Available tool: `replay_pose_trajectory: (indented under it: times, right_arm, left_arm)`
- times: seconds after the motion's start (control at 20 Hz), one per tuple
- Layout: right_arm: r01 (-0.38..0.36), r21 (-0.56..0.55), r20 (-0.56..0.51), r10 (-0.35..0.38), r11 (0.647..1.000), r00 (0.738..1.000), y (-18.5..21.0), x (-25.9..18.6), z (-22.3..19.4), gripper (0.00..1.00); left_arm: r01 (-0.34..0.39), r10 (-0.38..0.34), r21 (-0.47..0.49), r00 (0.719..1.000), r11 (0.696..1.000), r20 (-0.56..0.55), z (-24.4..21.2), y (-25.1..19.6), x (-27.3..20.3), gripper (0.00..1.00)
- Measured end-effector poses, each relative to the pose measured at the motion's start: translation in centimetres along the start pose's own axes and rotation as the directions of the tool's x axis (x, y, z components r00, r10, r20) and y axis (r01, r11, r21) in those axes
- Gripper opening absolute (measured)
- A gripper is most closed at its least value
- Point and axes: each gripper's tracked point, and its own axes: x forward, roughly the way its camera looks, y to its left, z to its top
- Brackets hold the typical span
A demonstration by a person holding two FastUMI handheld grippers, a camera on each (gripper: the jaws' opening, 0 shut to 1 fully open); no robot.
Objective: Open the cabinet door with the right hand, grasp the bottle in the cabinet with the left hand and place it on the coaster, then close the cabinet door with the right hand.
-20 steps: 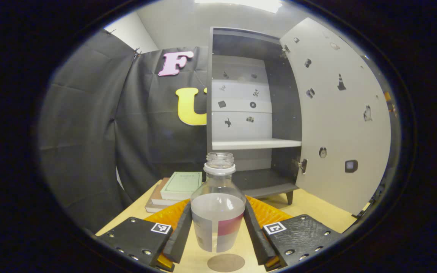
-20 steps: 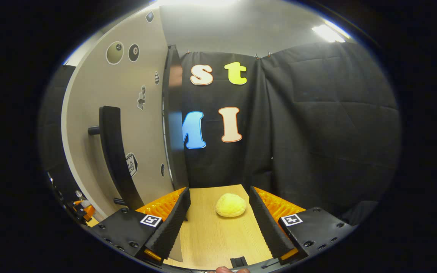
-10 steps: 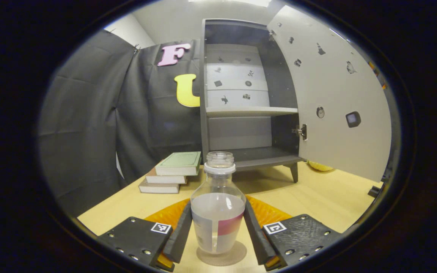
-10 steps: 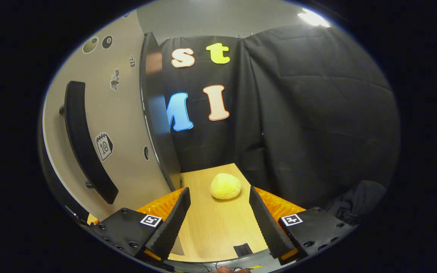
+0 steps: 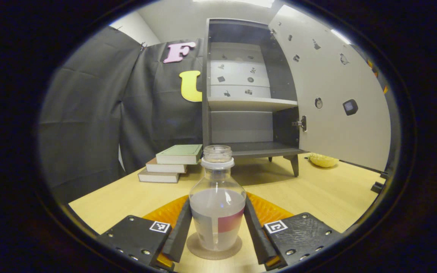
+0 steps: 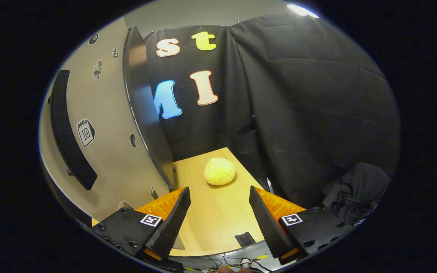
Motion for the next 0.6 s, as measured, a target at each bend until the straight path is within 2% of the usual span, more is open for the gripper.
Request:
replay_pose_trajectory:
  times: [0.1, 0.15, 0.25, 0.35, 0.4, 0.6]
  right_arm:
    - [0.01, -0.009, 0.006, -0.01, 1.0, 1.0, -0.6, -0.2, -0.1, 0.98]
    - [0.012, -0.006, 0.009, -0.012, 1.0, 1.0, -0.8, -0.2, 0.1, 0.98]
    - [0.007, 0.008, 0.009, -0.007, 1.0, 1.0, -0.6, -0.2, 0.2, 0.98]
    - [0.008, 0.006, 0.011, -0.008, 1.0, 1.0, -0.6, -0.1, 0.1, 0.98]
    - [0.007, 0.004, 0.014, -0.007, 1.0, 1.0, -0.5, -0.1, 0.1, 0.98]
    - [0.001, 0.012, 0.045, -0.002, 1.0, 0.999, -0.6, 0.0, 0.4, 0.98]
  left_arm:
    - [0.005, -0.005, 0.013, 1.0, 1.0, 0.0, 0.4, 0.0, 0.3, 0.76]
    - [0.009, -0.008, 0.017, 1.0, 1.0, -0.015, 0.2, 0.0, 0.5, 0.72]
    - [0.01, -0.009, 0.026, 0.999, 1.0, -0.035, 0.3, 0.4, 0.8, 0.77]
    - [-0.014, 0.013, 0.031, 1.0, 0.999, 0.008, 2.4, 1.1, 0.4, 0.89]
    - [-0.016, 0.015, 0.037, 1.0, 0.999, 0.027, 3.7, 1.3, 0.2, 0.87]
    - [0.029, -0.033, 0.057, 0.997, 0.998, 0.066, 7.6, 0.3, -0.2, 0.89]
